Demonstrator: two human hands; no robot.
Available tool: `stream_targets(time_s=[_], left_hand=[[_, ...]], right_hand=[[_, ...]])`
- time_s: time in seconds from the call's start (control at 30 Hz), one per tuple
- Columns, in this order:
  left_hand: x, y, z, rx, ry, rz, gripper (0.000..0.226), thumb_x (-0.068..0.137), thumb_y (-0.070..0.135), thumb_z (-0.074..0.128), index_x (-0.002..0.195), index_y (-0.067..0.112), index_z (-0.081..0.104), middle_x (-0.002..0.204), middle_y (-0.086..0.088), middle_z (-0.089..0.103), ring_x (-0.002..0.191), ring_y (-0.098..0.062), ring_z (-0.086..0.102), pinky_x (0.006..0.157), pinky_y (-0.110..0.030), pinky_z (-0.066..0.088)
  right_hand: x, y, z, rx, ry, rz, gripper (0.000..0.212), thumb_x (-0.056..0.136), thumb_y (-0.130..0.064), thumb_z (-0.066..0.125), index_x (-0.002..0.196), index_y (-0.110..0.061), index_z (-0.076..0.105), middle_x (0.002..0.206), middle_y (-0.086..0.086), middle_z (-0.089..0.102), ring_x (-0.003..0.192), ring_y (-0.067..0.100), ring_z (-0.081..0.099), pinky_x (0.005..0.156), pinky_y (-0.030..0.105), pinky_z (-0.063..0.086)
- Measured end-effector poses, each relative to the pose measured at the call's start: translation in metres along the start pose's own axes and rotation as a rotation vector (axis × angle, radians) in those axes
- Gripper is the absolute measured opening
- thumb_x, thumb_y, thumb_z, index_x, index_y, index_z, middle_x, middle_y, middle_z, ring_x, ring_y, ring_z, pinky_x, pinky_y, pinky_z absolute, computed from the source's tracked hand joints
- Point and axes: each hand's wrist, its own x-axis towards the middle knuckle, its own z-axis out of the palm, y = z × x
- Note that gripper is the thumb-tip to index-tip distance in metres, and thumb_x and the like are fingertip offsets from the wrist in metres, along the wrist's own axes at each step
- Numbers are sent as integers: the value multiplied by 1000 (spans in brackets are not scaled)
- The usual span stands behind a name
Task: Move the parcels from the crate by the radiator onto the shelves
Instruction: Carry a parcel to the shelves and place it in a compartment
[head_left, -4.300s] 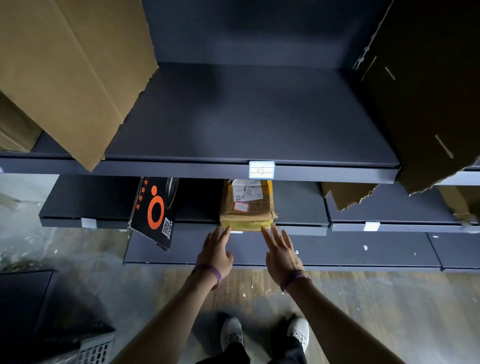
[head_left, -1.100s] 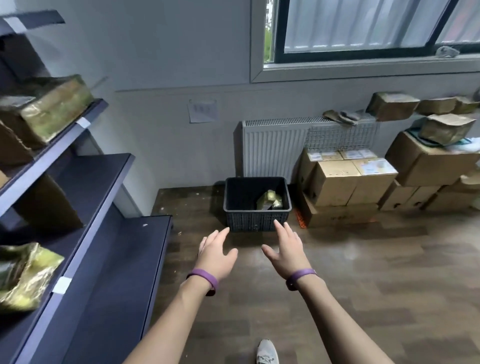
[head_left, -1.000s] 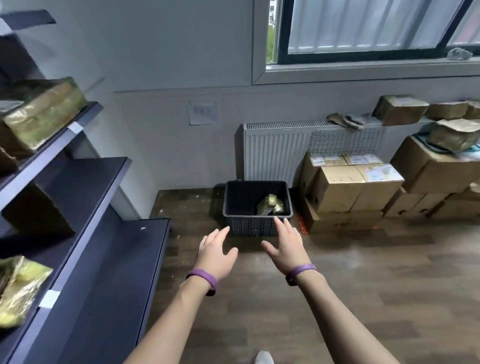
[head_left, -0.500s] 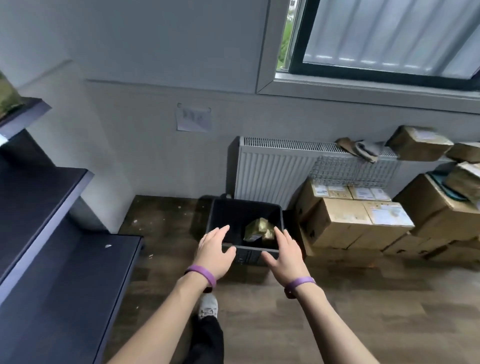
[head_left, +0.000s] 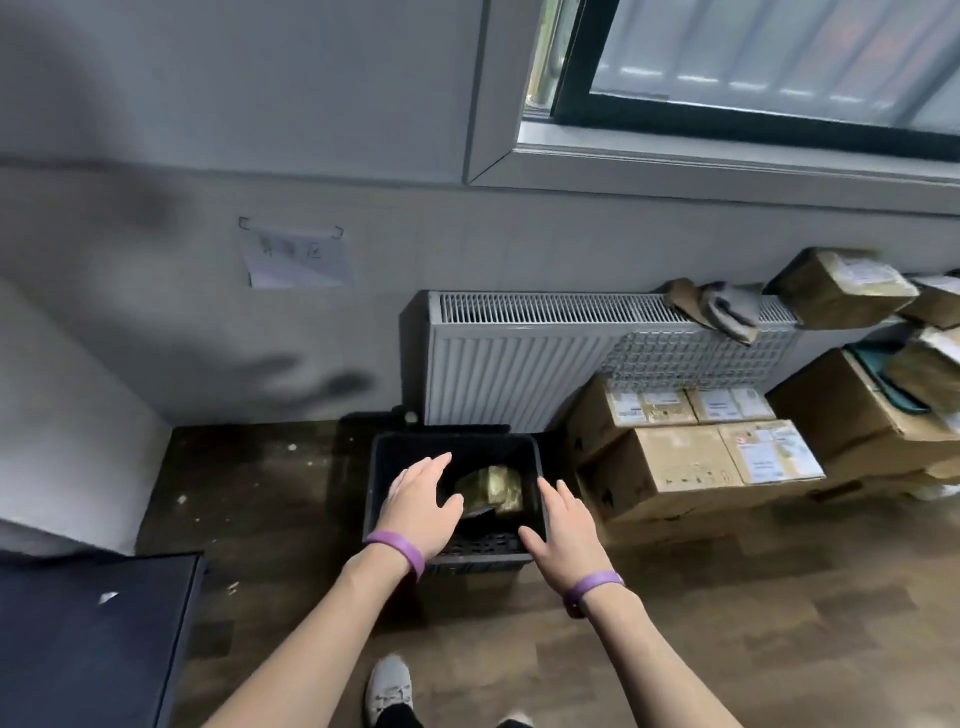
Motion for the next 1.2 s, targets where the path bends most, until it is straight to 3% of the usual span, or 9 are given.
stream_targets(time_s=[0.33,0.47,0.63,0.93,1.2], left_hand=[[113,-1,46,-5,-23,-186,56,92,24,53,146,22,35,151,0,35,141,-16,27,117,-36,22],[166,13,82,-33,25,-215,56,93,23,54,145,22,36,150,2,36,141,-15,27,117,-35,23],[233,-1,141,-18,-31,-247,56,94,24,54,146,24,33,150,4,36,140,-14,29,116,-36,26],[356,-139,263,153,-175,-306,59,96,27,47,150,27,23,156,2,24,145,-18,16,118,-38,20],[415,-271,371,225,-268,-341,62,95,27,45,150,29,18,156,1,21,144,-21,15,117,-40,18]], right_hand=[[136,50,3,-37,-203,-58,67,97,-32,49,153,-14,16,160,11,14,148,21,10,119,32,6],[197,86,6,-51,-266,-90,67,97,-32,48,154,-17,14,161,10,12,148,23,9,119,32,5],[260,128,36,-35,-340,-57,66,97,-28,47,154,-20,14,161,8,12,147,27,12,119,35,9],[375,201,208,-103,-421,-27,66,98,-23,44,153,-20,10,160,11,8,144,34,14,117,38,14],[446,255,367,-138,-430,133,87,93,-14,53,148,-50,-4,158,18,-17,141,49,8,107,47,33]])
